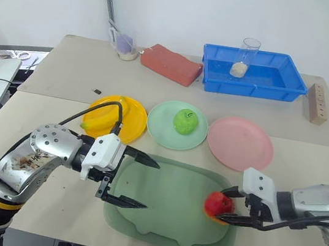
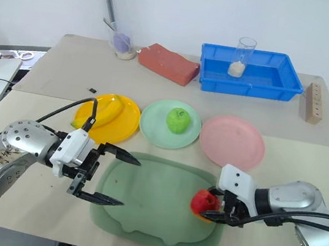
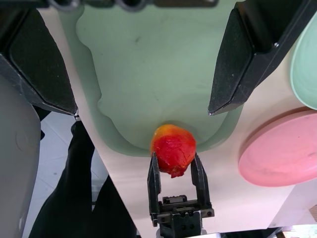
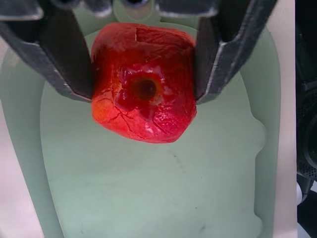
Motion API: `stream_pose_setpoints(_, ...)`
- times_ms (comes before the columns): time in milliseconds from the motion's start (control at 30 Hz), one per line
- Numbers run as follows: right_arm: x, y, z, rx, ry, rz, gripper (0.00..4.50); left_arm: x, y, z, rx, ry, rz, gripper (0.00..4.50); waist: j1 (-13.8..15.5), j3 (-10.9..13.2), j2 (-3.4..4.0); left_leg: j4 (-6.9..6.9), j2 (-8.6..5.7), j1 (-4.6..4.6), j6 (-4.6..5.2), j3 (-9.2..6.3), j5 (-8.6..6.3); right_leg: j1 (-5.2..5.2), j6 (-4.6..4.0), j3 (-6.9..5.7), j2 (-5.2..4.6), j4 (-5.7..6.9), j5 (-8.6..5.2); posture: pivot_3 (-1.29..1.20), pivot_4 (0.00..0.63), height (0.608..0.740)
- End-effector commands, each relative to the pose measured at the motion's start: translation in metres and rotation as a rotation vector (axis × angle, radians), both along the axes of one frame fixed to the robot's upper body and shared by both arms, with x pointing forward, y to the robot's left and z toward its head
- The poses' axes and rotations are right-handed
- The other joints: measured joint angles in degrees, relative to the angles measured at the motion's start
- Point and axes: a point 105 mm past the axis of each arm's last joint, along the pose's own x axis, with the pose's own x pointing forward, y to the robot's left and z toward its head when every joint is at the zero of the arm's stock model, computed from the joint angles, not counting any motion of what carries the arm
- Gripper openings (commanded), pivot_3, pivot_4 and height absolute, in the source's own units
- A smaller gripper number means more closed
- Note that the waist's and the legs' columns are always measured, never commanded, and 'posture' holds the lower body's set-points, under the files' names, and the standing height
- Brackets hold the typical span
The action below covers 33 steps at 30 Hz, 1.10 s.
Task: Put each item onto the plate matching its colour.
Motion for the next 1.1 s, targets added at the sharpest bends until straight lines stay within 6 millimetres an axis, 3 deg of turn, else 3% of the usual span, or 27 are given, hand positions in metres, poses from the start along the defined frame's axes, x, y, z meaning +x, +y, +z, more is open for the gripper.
stream_pose_setpoints(33, 0.005, 0.002, 0.016, 0.032, -0.040, 0.002, 2.57, -0.003, 0.001, 0.008, -0.015, -0.030, 0.002, 4.50, -0.01, 0.00, 0.00, 0.00, 0.00, 0.00, 0.00, 0.00, 0.00, 0.00, 0.00, 0.00, 0.00, 0.00, 0.00, 0.00, 0.150, 0.740)
stream_pose_setpoints(133, 0.020, 0.002, 0.029, 0.086, -0.076, -0.069, 2.57, 0.008, 0.000, 0.012, -0.044, -0.029, 0.066, 4.50, 0.01, 0.01, -0.02, 0.00, 0.00, 0.00, 0.00, -0.01, 0.00, 0.01, 0.00, 0.00, 0.00, 0.01, 0.00, 0.00, 0.150, 0.740)
stream_pose_setpoints(300, 0.087, -0.025, 0.056, 0.137, -0.261, -0.385, 2.56, 0.044, -0.008, 0.034, -0.177, -0.004, 0.274, 4.50, 0.04, 0.03, -0.07, 0.11, -0.03, -0.01, 0.01, -0.05, 0.01, 0.04, 0.10, -0.01, 0.01, 0.07, 0.07, 0.00, 0.150, 0.740)
stream_pose_setpoints(400, 0.121, -0.047, 0.054, 0.112, -0.335, -0.551, 2.56, 0.053, -0.013, 0.040, -0.205, -0.016, 0.312, 4.50, 0.09, 0.02, -0.08, 0.15, -0.07, -0.07, 0.01, -0.05, 0.01, 0.03, 0.05, 0.00, 0.01, 0.05, 0.10, 0.00, 0.150, 0.740)
stream_pose_setpoints(533, 0.142, -0.058, 0.047, 0.088, -0.354, -0.630, 2.56, 0.054, -0.017, 0.040, -0.207, -0.028, 0.316, 4.50, 0.08, 0.00, -0.04, 0.06, -0.08, -0.10, 0.04, -0.04, 0.01, 0.06, -0.06, 0.01, 0.03, 0.08, 0.16, 0.00, 0.150, 0.740)
stream_pose_setpoints(633, 0.149, -0.060, 0.045, 0.081, -0.355, -0.652, 2.56, 0.053, -0.017, 0.039, -0.203, -0.027, 0.319, 4.50, 0.04, -0.02, 0.08, 0.06, -0.08, -0.15, 0.04, -0.04, 0.01, 0.08, -0.07, 0.05, 0.06, 0.29, 0.17, 0.00, 0.150, 0.740)
stream_pose_setpoints(700, 0.151, -0.059, 0.045, 0.089, -0.346, -0.657, 3.59, 0.052, -0.016, 0.038, -0.201, -0.026, 0.320, 4.50, -0.02, -0.03, 0.10, 0.07, -0.06, -0.09, 0.04, -0.04, 0.01, 0.10, -0.07, 0.05, 0.09, 0.32, 0.17, 0.00, 0.150, 0.740)
stream_pose_setpoints(800, 0.152, -0.059, 0.047, 0.099, -0.345, -0.654, 4.48, 0.051, -0.016, 0.038, -0.203, -0.029, 0.325, 4.50, -0.06, -0.03, 0.09, 0.08, -0.06, -0.01, 0.04, -0.04, 0.01, 0.08, -0.06, 0.04, 0.09, 0.31, 0.16, 0.00, 0.150, 0.740)
stream_pose_setpoints(900, 0.148, -0.059, 0.055, 0.123, -0.357, -0.639, 4.48, 0.052, -0.012, 0.038, -0.193, -0.032, 0.342, 4.50, 0.09, -0.03, 0.09, 0.11, -0.08, -0.02, 0.03, -0.04, 0.01, 0.07, -0.05, 0.04, 0.08, 0.29, 0.16, 0.00, 0.150, 0.740)
stream_pose_setpoints(1000, 0.139, -0.064, 0.070, 0.203, -0.368, -0.642, 4.48, 0.063, 0.007, 0.037, -0.149, -0.029, 0.408, 4.50, 0.08, -0.03, 0.09, 0.10, -0.07, -0.07, 0.03, -0.04, 0.01, 0.08, -0.06, 0.03, 0.08, 0.30, 0.17, 0.00, 0.150, 0.740)
stream_pose_setpoints(1100, 0.126, -0.074, 0.094, 0.335, -0.397, -0.651, 4.48, 0.097, 0.045, 0.045, -0.177, -0.023, 0.647, 4.50, 0.12, -0.03, 0.09, 0.08, -0.06, -0.02, 0.03, -0.05, 0.01, 0.08, -0.05, 0.01, 0.08, 0.31, 0.16, 0.00, 0.150, 0.740)
